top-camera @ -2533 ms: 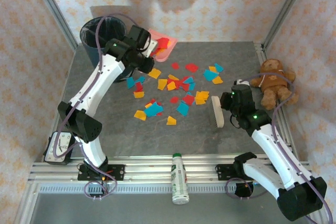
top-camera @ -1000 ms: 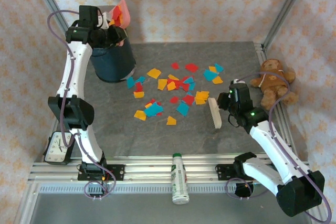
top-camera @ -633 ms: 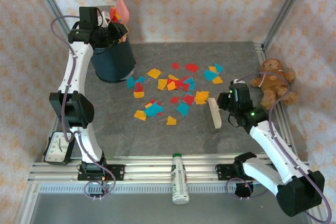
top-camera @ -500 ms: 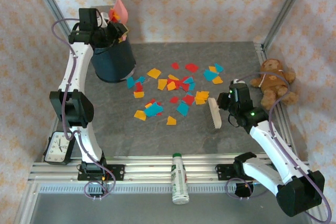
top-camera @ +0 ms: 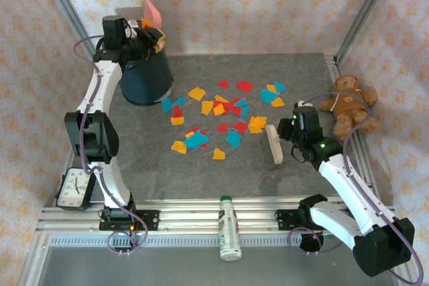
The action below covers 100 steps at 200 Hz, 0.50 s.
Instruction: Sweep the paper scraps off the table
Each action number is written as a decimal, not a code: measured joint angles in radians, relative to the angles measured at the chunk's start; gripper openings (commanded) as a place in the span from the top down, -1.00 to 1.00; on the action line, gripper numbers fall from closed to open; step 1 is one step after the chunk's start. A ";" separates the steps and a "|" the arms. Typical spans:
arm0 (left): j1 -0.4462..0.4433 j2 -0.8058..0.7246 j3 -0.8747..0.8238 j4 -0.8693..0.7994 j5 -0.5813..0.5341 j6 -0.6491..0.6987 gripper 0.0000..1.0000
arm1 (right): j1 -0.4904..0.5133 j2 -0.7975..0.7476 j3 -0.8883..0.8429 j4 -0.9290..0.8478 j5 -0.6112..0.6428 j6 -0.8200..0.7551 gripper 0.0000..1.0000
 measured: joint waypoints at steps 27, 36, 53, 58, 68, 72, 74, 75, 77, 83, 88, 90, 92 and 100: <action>0.006 -0.002 -0.054 0.146 0.014 -0.128 1.00 | 0.000 0.004 0.000 0.000 0.000 0.000 1.00; 0.006 -0.004 -0.068 0.190 0.018 -0.164 1.00 | 0.000 0.005 0.000 0.000 0.000 0.000 1.00; 0.006 -0.008 -0.084 0.267 0.022 -0.232 1.00 | 0.000 0.006 0.000 0.000 0.000 0.000 1.00; 0.006 -0.009 -0.087 0.287 0.023 -0.253 1.00 | 0.000 0.006 0.000 0.000 0.000 0.000 1.00; 0.006 -0.018 -0.098 0.328 0.023 -0.283 1.00 | 0.000 0.005 0.000 0.000 0.000 0.000 1.00; 0.006 -0.022 -0.103 0.342 0.023 -0.300 1.00 | 0.000 0.006 0.000 0.000 0.000 0.000 1.00; 0.006 -0.025 -0.108 0.352 0.023 -0.305 1.00 | 0.000 0.006 0.000 0.000 0.000 0.000 1.00; 0.006 -0.026 -0.109 0.354 0.023 -0.306 1.00 | 0.000 0.006 0.000 0.000 0.000 0.000 1.00; 0.006 -0.030 -0.113 0.365 0.023 -0.317 1.00 | 0.000 0.006 0.000 0.000 0.000 0.000 1.00; 0.007 -0.040 -0.129 0.394 0.023 -0.339 1.00 | 0.000 0.006 0.000 0.000 0.000 0.000 1.00; 0.007 -0.048 -0.140 0.415 0.023 -0.356 1.00 | 0.000 0.006 0.000 0.000 0.000 0.000 1.00; 0.007 -0.052 -0.145 0.424 0.023 -0.364 1.00 | 0.000 0.006 0.000 0.000 0.000 0.000 1.00; 0.007 -0.056 -0.150 0.434 0.023 -0.375 1.00 | 0.000 0.006 0.000 0.000 0.000 0.000 1.00; 0.008 -0.066 -0.162 0.466 0.023 -0.400 1.00 | 0.000 0.006 0.000 0.000 0.000 0.000 1.00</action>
